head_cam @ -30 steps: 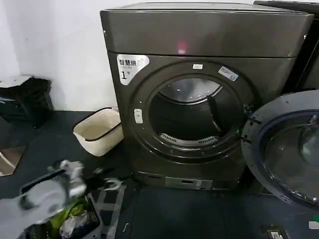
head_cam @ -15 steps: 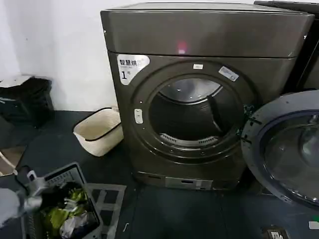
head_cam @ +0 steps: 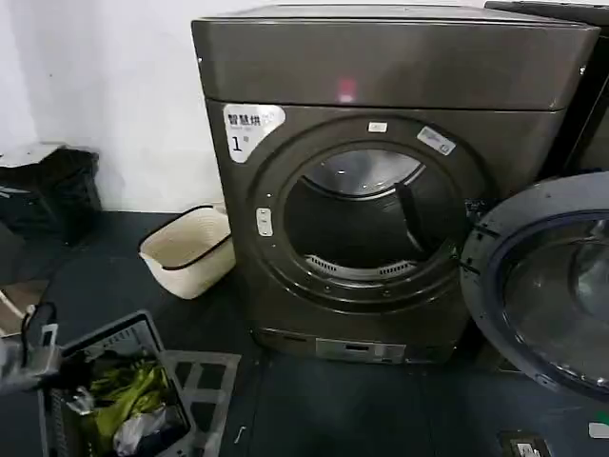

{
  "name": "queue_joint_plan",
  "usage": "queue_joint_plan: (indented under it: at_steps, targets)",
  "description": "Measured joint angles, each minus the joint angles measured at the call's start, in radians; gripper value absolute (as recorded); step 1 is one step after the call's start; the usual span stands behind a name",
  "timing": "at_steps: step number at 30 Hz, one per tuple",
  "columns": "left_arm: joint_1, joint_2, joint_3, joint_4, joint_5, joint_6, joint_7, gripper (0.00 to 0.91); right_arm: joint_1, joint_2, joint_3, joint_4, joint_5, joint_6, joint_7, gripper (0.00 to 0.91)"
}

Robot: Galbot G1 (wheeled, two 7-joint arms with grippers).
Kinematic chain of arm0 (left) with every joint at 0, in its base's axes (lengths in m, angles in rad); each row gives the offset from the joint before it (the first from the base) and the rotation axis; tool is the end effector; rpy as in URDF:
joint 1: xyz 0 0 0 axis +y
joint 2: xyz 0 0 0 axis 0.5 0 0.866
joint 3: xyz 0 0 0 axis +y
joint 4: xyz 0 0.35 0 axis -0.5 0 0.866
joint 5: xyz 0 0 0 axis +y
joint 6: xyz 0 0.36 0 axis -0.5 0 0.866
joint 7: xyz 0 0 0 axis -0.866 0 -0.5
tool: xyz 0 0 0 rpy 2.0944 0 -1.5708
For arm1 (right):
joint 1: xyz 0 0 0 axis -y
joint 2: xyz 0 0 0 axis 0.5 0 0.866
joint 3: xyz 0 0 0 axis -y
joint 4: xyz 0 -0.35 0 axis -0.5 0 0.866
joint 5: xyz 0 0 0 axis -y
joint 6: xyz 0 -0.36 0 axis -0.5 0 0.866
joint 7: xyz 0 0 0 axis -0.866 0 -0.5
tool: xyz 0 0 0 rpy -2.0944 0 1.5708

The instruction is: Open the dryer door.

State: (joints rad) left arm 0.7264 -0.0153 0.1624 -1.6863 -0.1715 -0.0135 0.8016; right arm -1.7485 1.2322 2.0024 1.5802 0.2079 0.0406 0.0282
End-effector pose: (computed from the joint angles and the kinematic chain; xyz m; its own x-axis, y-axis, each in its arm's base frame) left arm 0.3355 0.3050 -0.1322 -0.3778 0.2260 0.8979 0.9238 0.0267 0.3820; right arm -0.1089 -0.4532 -0.1801 -0.2828 0.9265 -0.2483 0.8585 0.1291 -0.4963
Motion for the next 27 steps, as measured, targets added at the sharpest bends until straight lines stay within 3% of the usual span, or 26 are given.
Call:
queue_joint_plan:
  at_steps: [4, 9, 17, 27]
  targets:
    - [-0.021, -0.034, -0.056, 0.050, 0.193, -0.068, 0.076, 0.907, -0.001, 0.012, -0.004, 0.012, 0.001, 0.000, 0.000, 0.907]
    - [-0.033, -0.068, -0.081, 0.094, 0.277, -0.122, 0.136, 0.907, -0.002, 0.023, -0.009, 0.025, 0.001, -0.001, 0.000, 0.907]
    - [-0.041, -0.103, -0.084, 0.102, 0.175, -0.096, 0.106, 0.907, -0.004, 0.042, -0.016, 0.043, 0.001, -0.004, 0.000, 0.907]
    - [-0.055, -0.132, -0.080, 0.098, 0.165, -0.108, 0.098, 0.907, -0.011, 0.053, -0.012, 0.054, 0.001, -0.006, 0.000, 0.907]
